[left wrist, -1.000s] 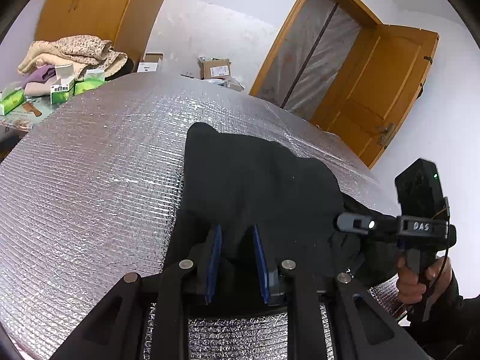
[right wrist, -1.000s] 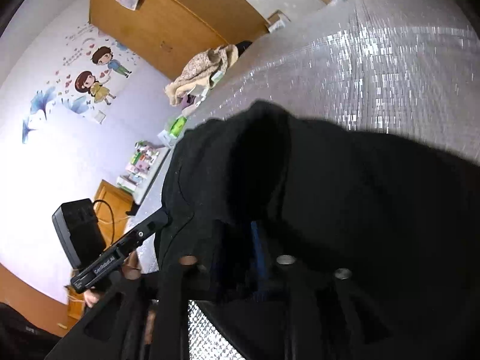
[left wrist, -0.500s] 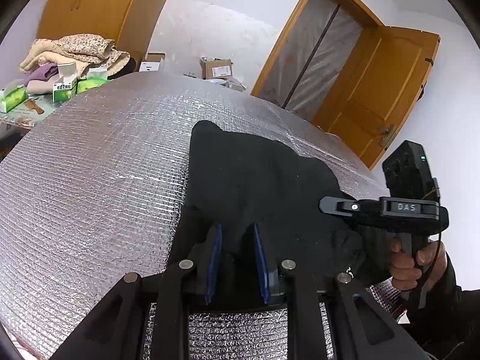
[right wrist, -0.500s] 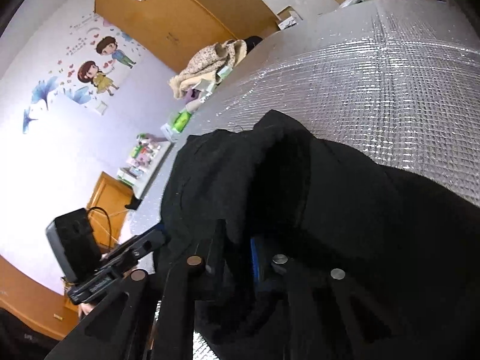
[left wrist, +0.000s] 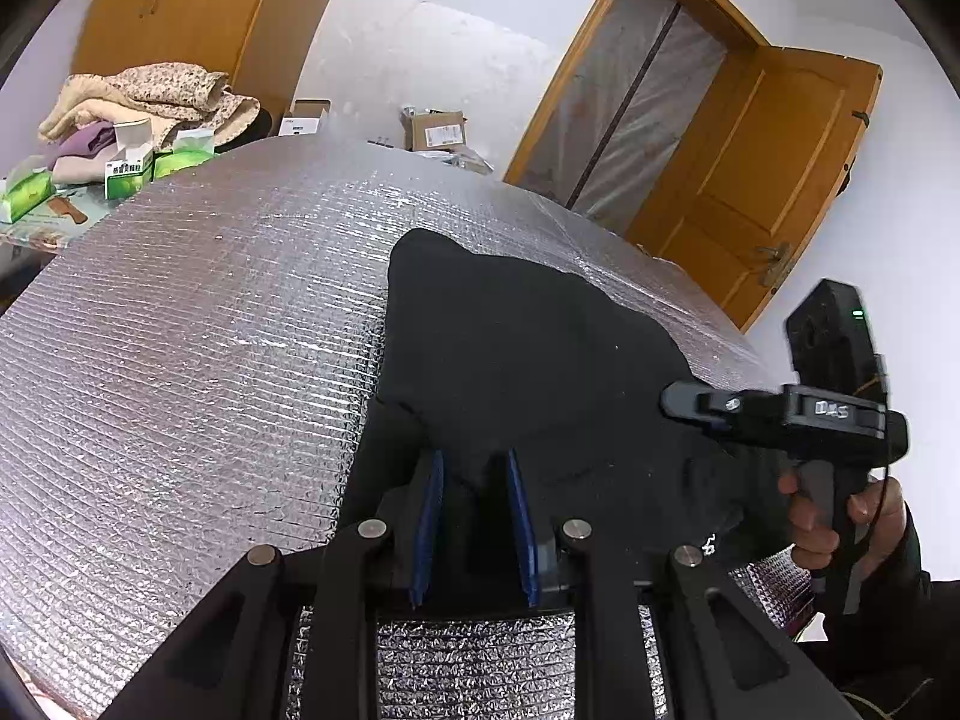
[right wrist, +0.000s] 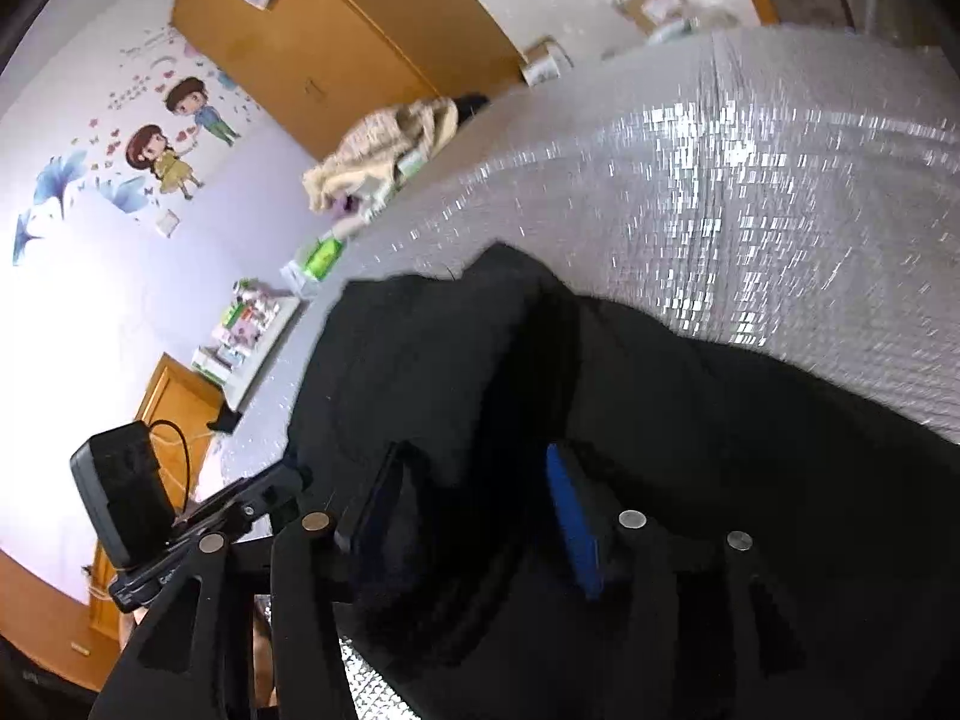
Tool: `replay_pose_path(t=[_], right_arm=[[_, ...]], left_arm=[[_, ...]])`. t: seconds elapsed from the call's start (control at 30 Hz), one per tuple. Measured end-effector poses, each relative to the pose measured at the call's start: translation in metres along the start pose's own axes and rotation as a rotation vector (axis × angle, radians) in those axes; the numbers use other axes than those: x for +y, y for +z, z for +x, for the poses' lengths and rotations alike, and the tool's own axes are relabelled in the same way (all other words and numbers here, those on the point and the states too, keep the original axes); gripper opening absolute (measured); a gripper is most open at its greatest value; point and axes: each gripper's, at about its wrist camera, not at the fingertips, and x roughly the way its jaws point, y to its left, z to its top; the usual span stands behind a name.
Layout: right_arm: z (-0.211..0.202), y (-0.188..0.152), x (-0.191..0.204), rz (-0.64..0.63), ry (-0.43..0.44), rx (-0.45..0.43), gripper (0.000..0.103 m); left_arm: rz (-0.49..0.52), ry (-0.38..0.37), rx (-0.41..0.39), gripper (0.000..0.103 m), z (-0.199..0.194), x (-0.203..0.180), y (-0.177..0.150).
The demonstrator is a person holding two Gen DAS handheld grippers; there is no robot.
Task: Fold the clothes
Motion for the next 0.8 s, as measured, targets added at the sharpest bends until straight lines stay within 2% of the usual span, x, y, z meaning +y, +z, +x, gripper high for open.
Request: replay_pose_path(t=[0.2, 0.27, 0.3, 0.43, 0.67, 0.77, 0.8], right_arm=[[0.008, 0.007, -0.005, 0.026, 0.013, 0.022, 0.05], [0.01, 0.008, -0.006, 0.033, 0.017, 0.031, 0.04], [0.01, 0.007, -0.007, 0.036, 0.02, 0.036, 0.031], [0.003, 0.005, -0.013, 0.074, 0.073, 0.023, 0.015], [-0.036, -0.007, 0.012, 0.027, 0.107, -0.061, 0.01], [-0.033, -0.012, -0.003, 0.066, 0.043, -0.056, 0.01], [-0.026, -0.013, -0.011, 0.091, 0.03, -0.033, 0.013]], left_arm=[[0.001, -0.005, 0.002, 0.022, 0.0, 0.0, -0.002], [0.002, -0.006, 0.002, 0.022, 0.0, 0.0, -0.002], [0.003, -0.006, 0.002, 0.022, 0.0, 0.0, -0.002], [0.001, -0.007, 0.002, 0.022, 0.0, -0.001, -0.003], [0.012, -0.006, 0.0, 0.022, -0.003, -0.001, -0.003], [0.01, -0.005, 0.0, 0.022, -0.002, -0.001, -0.004], [0.011, -0.004, 0.0, 0.022, -0.002, -0.001, -0.004]])
